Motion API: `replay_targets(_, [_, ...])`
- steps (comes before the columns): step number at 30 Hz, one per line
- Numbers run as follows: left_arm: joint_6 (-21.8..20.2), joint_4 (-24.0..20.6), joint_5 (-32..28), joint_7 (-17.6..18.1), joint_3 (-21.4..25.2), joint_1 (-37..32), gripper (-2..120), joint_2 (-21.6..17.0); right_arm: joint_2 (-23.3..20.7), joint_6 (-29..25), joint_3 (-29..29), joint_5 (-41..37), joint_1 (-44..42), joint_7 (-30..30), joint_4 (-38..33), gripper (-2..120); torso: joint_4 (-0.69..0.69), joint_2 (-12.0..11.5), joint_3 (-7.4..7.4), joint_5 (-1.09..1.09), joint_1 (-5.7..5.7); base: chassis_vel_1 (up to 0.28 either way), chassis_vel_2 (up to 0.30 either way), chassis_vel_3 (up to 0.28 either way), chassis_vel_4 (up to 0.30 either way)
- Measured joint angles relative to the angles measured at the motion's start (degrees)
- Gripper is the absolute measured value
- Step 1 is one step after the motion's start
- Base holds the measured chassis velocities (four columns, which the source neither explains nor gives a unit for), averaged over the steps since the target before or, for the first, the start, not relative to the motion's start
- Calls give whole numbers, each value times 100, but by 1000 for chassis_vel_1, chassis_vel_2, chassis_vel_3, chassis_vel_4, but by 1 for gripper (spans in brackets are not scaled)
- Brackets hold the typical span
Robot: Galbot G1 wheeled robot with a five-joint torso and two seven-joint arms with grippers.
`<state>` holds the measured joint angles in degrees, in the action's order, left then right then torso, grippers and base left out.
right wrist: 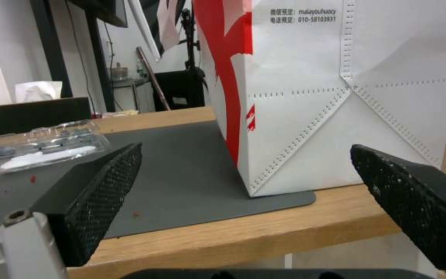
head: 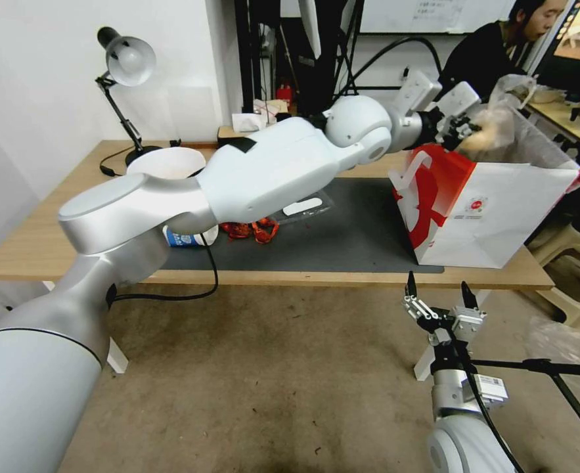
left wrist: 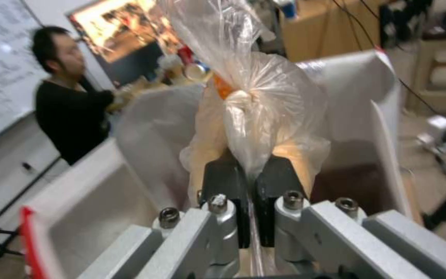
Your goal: Pick up the trash from the table and place it into the takeout bag.
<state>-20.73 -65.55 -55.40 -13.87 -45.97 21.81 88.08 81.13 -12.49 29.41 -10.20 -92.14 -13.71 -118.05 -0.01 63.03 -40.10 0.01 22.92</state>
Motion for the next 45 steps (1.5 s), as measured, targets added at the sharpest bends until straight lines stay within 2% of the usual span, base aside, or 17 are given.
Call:
replay_targets(5, [-262, 478, 402, -574, 63, 78, 2, 258, 12, -13, 10, 0, -1, 1, 10, 100, 1, 0, 0, 0, 0, 0, 0, 0, 0])
replay_targets(9, [-428, 800, 609, -765, 96, 154, 2, 415, 11, -41, 20, 0, -4, 2, 38, 100, -1, 0, 0, 0, -1, 0, 0, 0, 0])
replay_targets(15, [-576, 920, 721, -829, 99, 214, 2, 431, 11, -54, 24, -3, 6, 4, 49, 100, 2, 0, 0, -1, 0, 0, 0, 0, 0])
replay_targets(21, [-615, 850, 738, -773, 103, 255, 1, 426, 9, -62, 26, -8, 13, 4, 54, 100, 1, 0, 0, 0, -1, 0, 0, 0, 0])
replay_targets(23, [-617, 772, 713, -678, 107, 255, 11, 422, 13, -67, 23, -8, 13, 5, 54, 100, 0, 0, 0, 0, -1, 0, 0, 0, 0])
replay_targets(24, [-617, 772, 713, -678, 107, 255, 11, 422, 13, -67, 23, -8, 13, 5, 54, 100, 0, 0, 0, 0, -1, 0, 0, 0, 0])
replay_targets(27, [-626, 735, 694, -600, 114, 255, 26, 417, 20, -67, 17, -8, 14, 5, 53, 100, 1, 0, 0, 0, -1, 0, 0, 0, 0])
replay_targets(28, [-626, 735, 694, -600, 114, 255, 26, 417, 20, -67, 17, -8, 14, 5, 53, 100, 1, 0, 0, 0, -1, 0, 0, 0, 0])
replay_targets(32, [-632, 710, 645, -492, 168, 254, 43, 414, 26, -67, 16, -5, 3, 5, 37, 100, 1, 0, 0, -1, -1, 0, 0, 0, 0])
replay_targets(34, [-635, 706, 638, -481, 183, 254, 46, 413, 27, -67, 16, -5, 2, 6, 35, 100, 0, 0, 0, -1, -1, 0, 0, 0, 0])
replay_targets(36, [-652, 665, 599, -418, 299, 244, 58, 411, 41, -67, 16, 3, -1, 5, 29, 100, 1, 0, 0, -1, -1, 0, 0, 0, 0])
replay_targets(37, [-652, 665, 599, -418, 299, 244, 58, 411, 41, -67, 16, 3, -1, 5, 29, 100, 1, 0, 0, -1, -1, 0, 0, 0, 0])
replay_targets(38, [-657, 634, 565, -375, 348, 231, 63, 411, 47, -67, 15, 6, -1, 6, 26, 100, 1, 0, 0, -1, -1, 0, 0, 0, 0])
replay_targets(40, [-660, 495, 421, -160, 498, 175, 73, 383, 54, -67, 13, 9, 0, 5, 17, 100, -1, 0, 0, 0, 0, 0, 0, 0, 0])
replay_targets(41, [-660, 495, 421, -160, 498, 175, 73, 383, 54, -67, 13, 9, 0, 5, 17, 100, -1, 0, 0, 0, 0, 0, 0, 0, 0])
replay_targets(42, [-660, 409, 336, -14, 562, 143, 75, 348, 54, -66, 13, 9, 0, 5, 13, 100, -1, 0, 0, 0, -1, 0, 0, 0, 0])
replay_targets(45, [-639, -29, -124, 664, 858, -35, 91, 110, 49, -53, 12, 10, 5, 3, -4, 100, 2, 0, 0, -1, 0, 0, 0, 0, 0])
